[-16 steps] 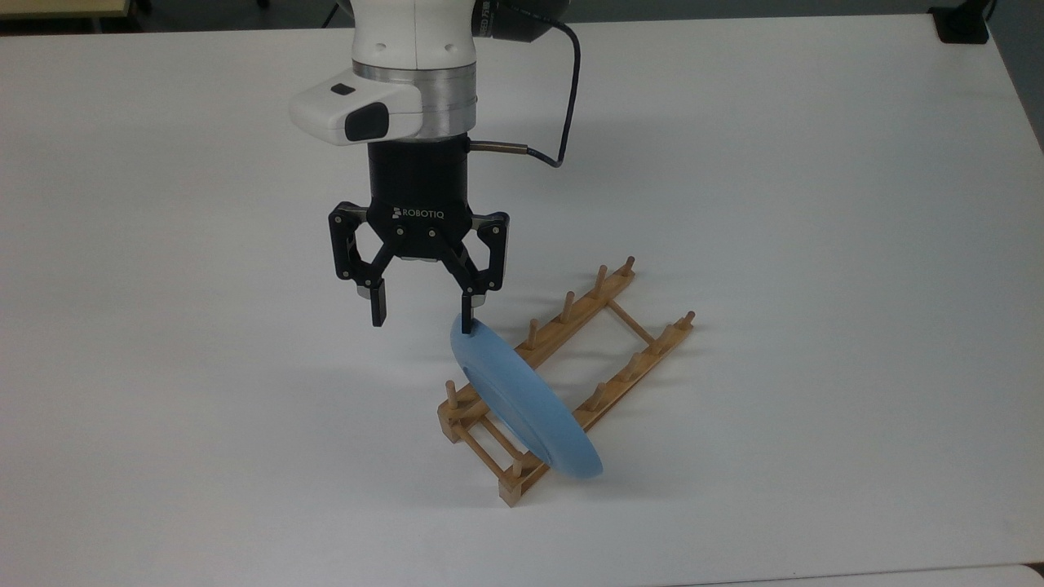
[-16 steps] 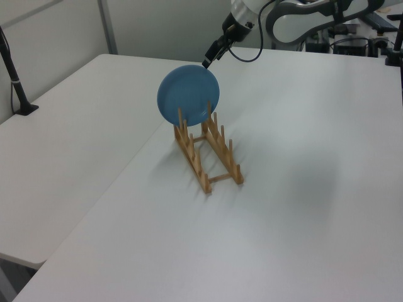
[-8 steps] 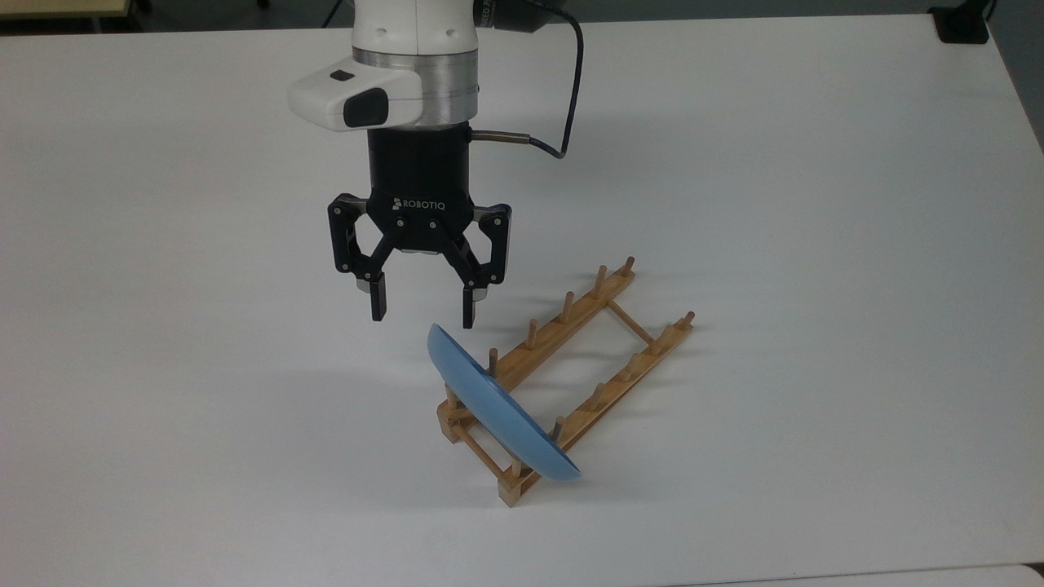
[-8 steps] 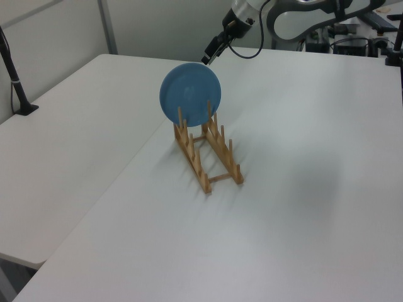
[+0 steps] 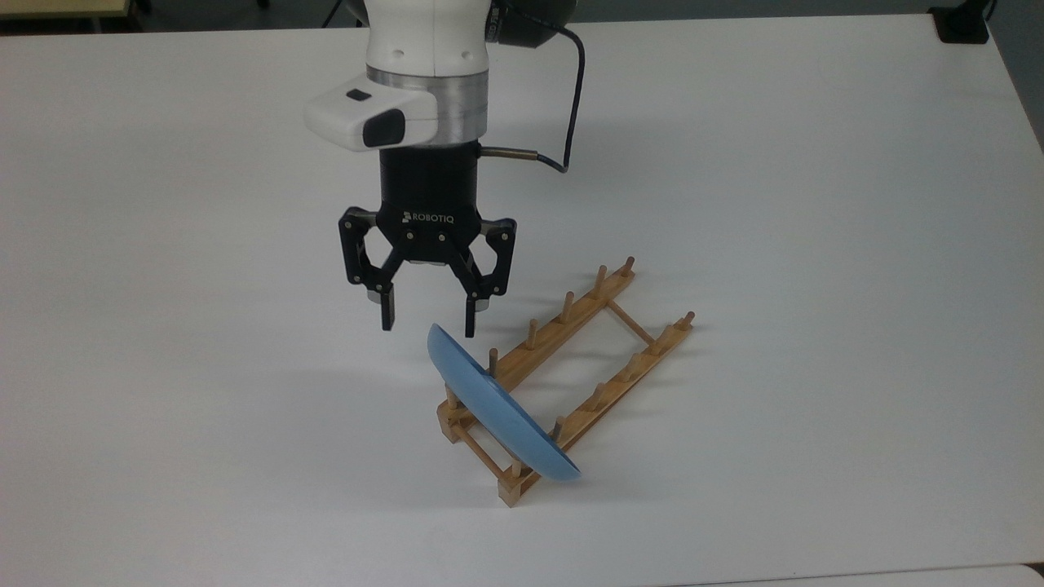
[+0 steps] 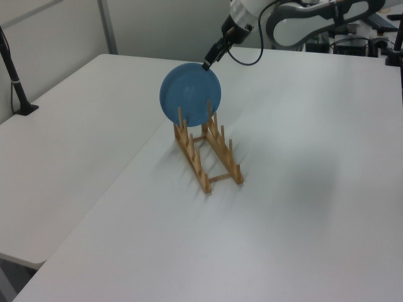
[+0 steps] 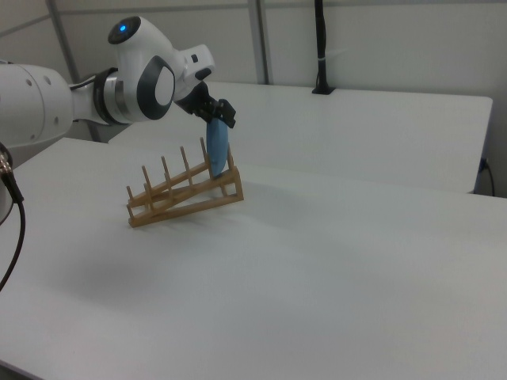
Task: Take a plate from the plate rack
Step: 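Close the gripper on the plate rim and lift it from the rack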
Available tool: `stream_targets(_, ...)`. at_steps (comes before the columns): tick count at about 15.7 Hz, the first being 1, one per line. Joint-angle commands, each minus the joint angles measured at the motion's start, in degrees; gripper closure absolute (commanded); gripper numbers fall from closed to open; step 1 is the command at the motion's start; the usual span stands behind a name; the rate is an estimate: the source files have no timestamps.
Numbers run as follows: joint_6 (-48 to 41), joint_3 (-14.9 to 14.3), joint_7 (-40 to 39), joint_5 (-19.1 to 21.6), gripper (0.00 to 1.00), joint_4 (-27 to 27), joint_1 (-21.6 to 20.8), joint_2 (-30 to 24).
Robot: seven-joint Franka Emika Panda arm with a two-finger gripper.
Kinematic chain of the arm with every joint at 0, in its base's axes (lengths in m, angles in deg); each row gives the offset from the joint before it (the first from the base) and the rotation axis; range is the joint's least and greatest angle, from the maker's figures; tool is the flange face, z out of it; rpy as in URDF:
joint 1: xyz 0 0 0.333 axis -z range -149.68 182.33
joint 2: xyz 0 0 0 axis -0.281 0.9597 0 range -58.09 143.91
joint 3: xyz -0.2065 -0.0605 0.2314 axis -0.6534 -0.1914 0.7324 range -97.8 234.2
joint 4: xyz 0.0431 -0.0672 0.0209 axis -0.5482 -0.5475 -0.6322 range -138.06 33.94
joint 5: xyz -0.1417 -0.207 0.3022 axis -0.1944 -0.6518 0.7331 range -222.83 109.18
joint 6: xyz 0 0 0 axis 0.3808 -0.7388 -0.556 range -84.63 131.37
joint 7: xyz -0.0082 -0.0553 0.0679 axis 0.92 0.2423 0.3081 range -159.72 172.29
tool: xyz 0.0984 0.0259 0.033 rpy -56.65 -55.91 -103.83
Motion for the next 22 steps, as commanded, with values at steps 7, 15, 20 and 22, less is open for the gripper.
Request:
stream_targets(7, 1.2, -0.3, 4.6, -1.9, 1.00, -0.9, -1.4, 0.9)
stream_targets(15, 1.2, -0.3, 4.7, -1.5, 1.00, -0.9, -0.9, -1.0)
stream_targets(20, -0.1, -0.2, 6.1, 1.7, 1.00, -1.3, 0.9, -5.3)
stream_targets(22, -6.9, -0.2, 6.1, 4.1, 1.00, -1.4, 2.1, -6.9)
